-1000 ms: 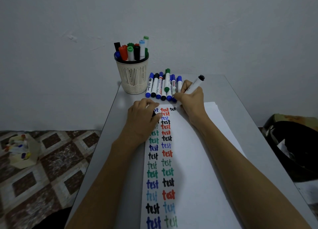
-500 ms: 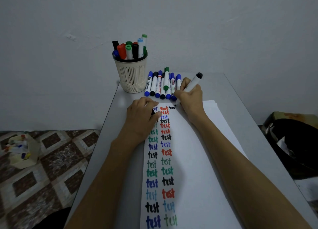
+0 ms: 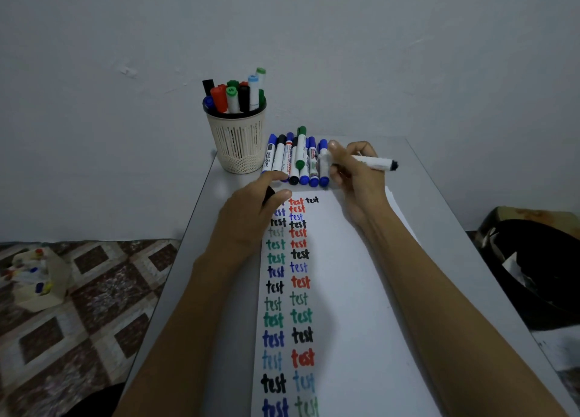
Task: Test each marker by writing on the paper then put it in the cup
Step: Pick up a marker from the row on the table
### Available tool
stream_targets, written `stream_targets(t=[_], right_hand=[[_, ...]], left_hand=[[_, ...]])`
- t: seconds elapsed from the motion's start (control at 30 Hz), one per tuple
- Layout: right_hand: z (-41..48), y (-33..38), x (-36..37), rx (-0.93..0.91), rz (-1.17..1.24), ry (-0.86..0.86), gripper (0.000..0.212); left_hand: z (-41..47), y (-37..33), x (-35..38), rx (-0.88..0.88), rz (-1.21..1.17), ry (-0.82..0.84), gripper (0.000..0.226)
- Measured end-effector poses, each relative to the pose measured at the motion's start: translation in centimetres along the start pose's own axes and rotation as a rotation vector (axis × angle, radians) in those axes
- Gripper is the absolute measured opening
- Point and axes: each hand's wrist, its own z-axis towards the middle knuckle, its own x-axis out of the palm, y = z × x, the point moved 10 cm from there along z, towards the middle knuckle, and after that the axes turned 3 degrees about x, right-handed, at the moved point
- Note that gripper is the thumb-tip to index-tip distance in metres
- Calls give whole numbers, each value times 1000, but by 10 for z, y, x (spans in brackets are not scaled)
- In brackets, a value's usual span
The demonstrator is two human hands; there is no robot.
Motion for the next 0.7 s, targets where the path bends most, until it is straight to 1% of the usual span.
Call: stream_targets(t=[0.07,0.1,0.17,0.23,0.33,0.43,0.5,0.6,0.7], right_hand=[[0,0,9,44,121,72,7],[-1,1,14,58,161,112,3],[-3,4,23,78,159,190,14],[-5,5,29,100,101,230,16],[-6,0,28,109,35,250,9],[-5,-4,23,97,-3,244,11],[-4,-6,19,108,7,228,13],[-2,-8,17,122,18,210,14],[0,-11,16,126,-5,203,15]], left_hand=[[-1,5,7,-62,-99,54,32],[-2,11,11,-128,-187,79,28],[-4,17,13,-223,-367,87,21],[-2,13,5,-176,-423,48,14],[-2,7,-3,-72,-357,19,7],[2,6,-3,51,-205,2,22],[3,9,-8,100,-170,-56,28],[3,18,-19,29,-300,-179,24],[2,31,-19,-116,-532,-221,28]])
